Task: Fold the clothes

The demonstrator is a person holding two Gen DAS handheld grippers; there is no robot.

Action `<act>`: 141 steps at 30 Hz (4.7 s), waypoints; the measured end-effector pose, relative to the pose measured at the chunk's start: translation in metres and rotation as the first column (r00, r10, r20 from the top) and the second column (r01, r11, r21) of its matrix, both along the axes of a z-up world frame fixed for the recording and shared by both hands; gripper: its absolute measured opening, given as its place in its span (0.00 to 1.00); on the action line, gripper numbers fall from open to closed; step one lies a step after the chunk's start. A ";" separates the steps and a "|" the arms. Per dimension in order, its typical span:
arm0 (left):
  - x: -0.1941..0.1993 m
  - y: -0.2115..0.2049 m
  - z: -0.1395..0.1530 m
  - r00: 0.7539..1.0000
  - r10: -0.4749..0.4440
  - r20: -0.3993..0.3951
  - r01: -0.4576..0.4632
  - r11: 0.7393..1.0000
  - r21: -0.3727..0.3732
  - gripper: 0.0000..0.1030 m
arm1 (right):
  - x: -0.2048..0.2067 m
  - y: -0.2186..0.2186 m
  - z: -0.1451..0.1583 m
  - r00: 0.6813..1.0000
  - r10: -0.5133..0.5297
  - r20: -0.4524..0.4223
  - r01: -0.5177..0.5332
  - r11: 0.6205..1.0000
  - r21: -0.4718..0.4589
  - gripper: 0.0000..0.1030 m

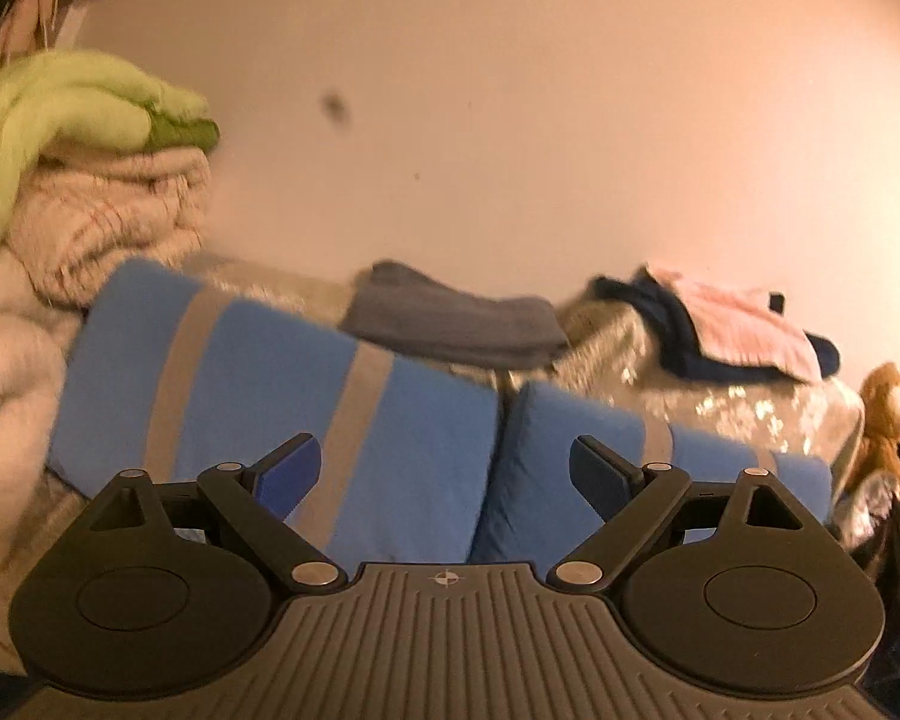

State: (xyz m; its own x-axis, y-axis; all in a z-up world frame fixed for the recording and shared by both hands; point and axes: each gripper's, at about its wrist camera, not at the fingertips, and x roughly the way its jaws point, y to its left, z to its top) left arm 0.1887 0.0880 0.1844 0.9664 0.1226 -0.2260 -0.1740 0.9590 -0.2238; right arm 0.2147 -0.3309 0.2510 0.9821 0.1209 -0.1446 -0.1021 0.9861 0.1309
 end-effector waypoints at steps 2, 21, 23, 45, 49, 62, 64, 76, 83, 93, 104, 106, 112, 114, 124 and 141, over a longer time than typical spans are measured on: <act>0.001 0.003 0.009 1.000 0.012 0.011 -0.012 1.000 0.012 0.89 | 0.006 0.006 0.004 1.000 0.006 -0.003 -0.006 1.000 -0.017 1.00; 0.047 -0.045 -0.190 0.971 -0.091 -0.219 0.052 0.983 -0.178 0.89 | 0.128 0.087 -0.222 0.910 0.108 -0.400 -0.152 0.985 -0.080 1.00; 0.050 -0.049 -0.209 0.967 -0.085 -0.242 0.042 0.983 -0.181 0.89 | 0.142 0.094 -0.249 0.890 0.118 -0.441 -0.166 0.984 -0.071 1.00; 0.061 -0.040 -0.244 0.937 -0.107 -0.333 0.022 0.968 -0.251 0.89 | 0.263 0.100 -0.392 0.759 0.221 -0.612 0.021 0.932 0.363 0.69; 0.062 -0.041 -0.244 0.937 -0.133 -0.322 0.047 0.964 -0.261 0.89 | 0.246 0.107 -0.385 0.817 0.232 -0.528 -0.034 0.933 0.358 0.25; 0.058 -0.040 -0.246 0.941 -0.160 -0.300 0.072 0.956 -0.285 0.89 | 0.086 0.139 -0.323 0.872 0.274 -0.405 -0.281 0.959 0.044 0.14; 0.058 -0.039 -0.246 0.943 -0.162 -0.291 0.074 0.954 -0.290 0.89 | 0.063 0.143 -0.325 0.859 0.280 -0.429 -0.306 0.952 0.008 0.14; 0.070 -0.047 -0.252 0.932 -0.131 -0.338 0.069 0.980 -0.189 0.89 | 0.034 0.134 -0.364 0.741 0.355 -0.569 -0.396 0.916 0.056 0.16; 0.084 -0.041 -0.271 0.878 -0.087 -0.470 0.018 0.989 -0.148 0.89 | 0.029 0.125 -0.364 0.727 0.398 -0.559 -0.400 0.908 0.126 0.60; 0.083 -0.048 -0.274 0.872 -0.053 -0.486 0.028 0.998 -0.059 0.89 | 0.031 0.096 -0.354 0.802 0.392 -0.451 -0.259 0.908 0.329 0.84; 0.090 -0.061 -0.266 0.854 -0.041 -0.519 0.136 0.980 0.147 0.89 | 0.025 0.138 -0.362 0.794 0.074 -0.604 -0.164 0.982 -0.095 0.84; 0.096 -0.060 -0.264 0.852 -0.032 -0.523 0.164 0.964 0.208 0.89 | 0.021 0.138 -0.367 0.786 0.054 -0.616 -0.168 0.977 -0.129 0.84; 0.114 -0.056 -0.265 0.836 -0.087 -0.542 0.290 0.908 0.301 0.89 | 0.019 0.137 -0.368 0.803 0.029 -0.595 -0.157 0.974 -0.164 0.83; 0.113 -0.057 -0.266 0.834 -0.111 -0.541 0.336 0.879 0.338 0.88 | 0.018 0.140 -0.369 0.806 0.035 -0.591 -0.173 0.969 -0.179 0.82; 0.086 -0.039 -0.266 0.822 -0.209 -0.530 0.404 0.870 0.283 0.56 | 0.016 0.138 -0.358 0.810 0.091 -0.579 -0.239 0.953 -0.185 0.40; 0.066 -0.024 -0.275 0.873 -0.189 -0.450 0.202 0.979 -0.018 0.21 | -0.027 0.198 -0.369 0.814 0.175 -0.554 -0.546 0.560 -0.624 0.47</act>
